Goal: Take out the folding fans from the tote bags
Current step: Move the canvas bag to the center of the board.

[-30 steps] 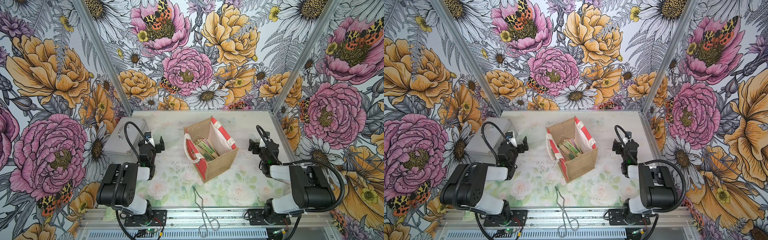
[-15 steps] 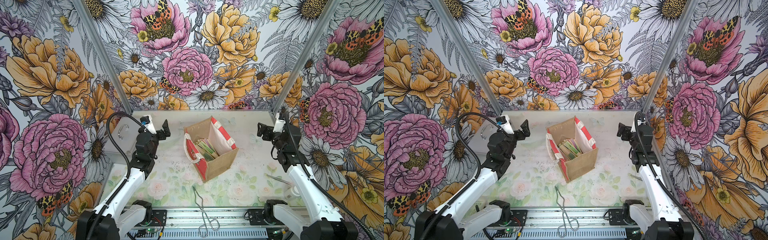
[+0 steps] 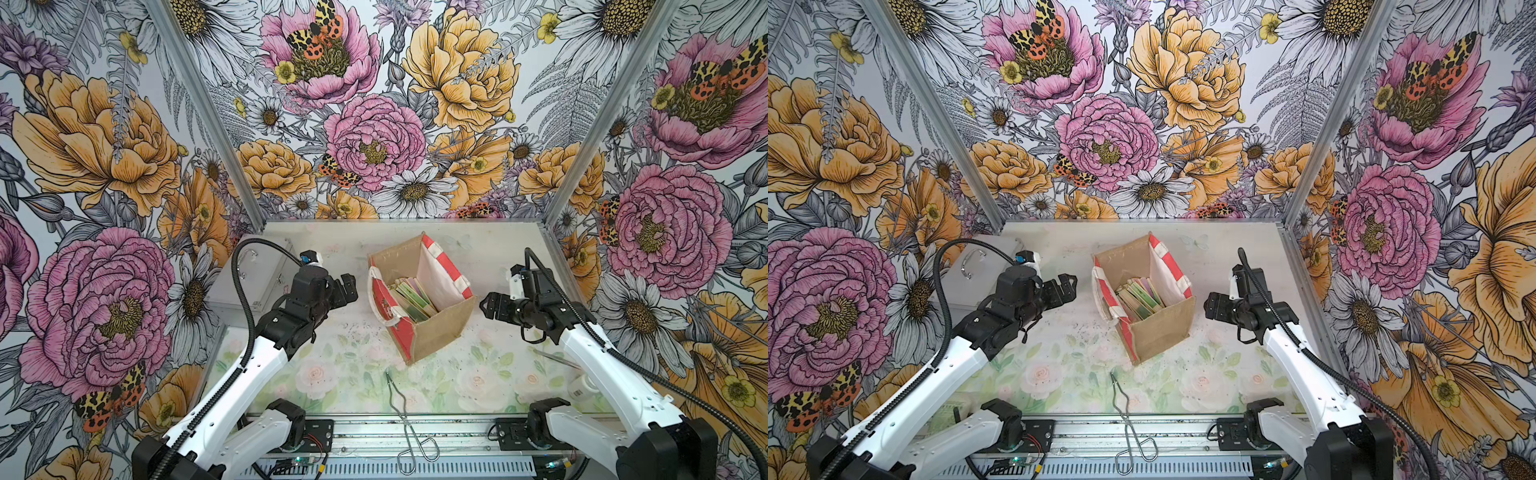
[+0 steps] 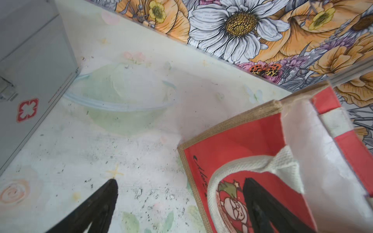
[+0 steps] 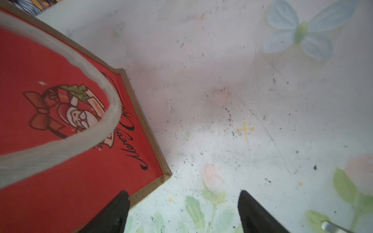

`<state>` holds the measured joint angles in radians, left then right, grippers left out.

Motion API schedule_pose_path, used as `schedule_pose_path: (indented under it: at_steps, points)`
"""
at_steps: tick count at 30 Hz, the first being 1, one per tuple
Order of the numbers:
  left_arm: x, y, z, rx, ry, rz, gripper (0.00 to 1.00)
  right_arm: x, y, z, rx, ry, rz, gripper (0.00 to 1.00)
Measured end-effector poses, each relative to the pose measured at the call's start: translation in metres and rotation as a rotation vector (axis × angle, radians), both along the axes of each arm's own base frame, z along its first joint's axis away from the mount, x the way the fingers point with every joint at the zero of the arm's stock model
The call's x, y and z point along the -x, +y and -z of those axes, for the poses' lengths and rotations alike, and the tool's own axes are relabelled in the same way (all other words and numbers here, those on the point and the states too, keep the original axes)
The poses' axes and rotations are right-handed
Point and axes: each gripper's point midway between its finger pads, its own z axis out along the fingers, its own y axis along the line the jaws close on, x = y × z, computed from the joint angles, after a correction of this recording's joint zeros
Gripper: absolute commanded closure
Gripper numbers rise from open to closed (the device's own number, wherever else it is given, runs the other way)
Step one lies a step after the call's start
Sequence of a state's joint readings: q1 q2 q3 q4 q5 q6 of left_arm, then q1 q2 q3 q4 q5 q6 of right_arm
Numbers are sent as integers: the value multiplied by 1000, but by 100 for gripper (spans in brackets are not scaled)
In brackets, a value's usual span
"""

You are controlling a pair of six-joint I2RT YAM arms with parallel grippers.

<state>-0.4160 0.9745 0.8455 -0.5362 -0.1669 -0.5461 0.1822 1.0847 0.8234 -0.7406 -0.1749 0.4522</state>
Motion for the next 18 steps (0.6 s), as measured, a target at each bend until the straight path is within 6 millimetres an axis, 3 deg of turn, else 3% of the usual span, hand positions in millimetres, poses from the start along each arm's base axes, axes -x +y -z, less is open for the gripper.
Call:
schedule_pose_path:
  at_steps: [4, 10, 18]
  points:
    - [-2, 4, 32, -6, 129, -23, 1, 10, 5, 29, 51, 130, -9, 13]
    - [-12, -15, 90, -48, 353, 15, 1, 13, 25, 59, 140, 258, -81, 12]
    - [-38, -47, 116, -4, 433, 85, 1, -8, 63, 67, 136, 246, -155, 12]
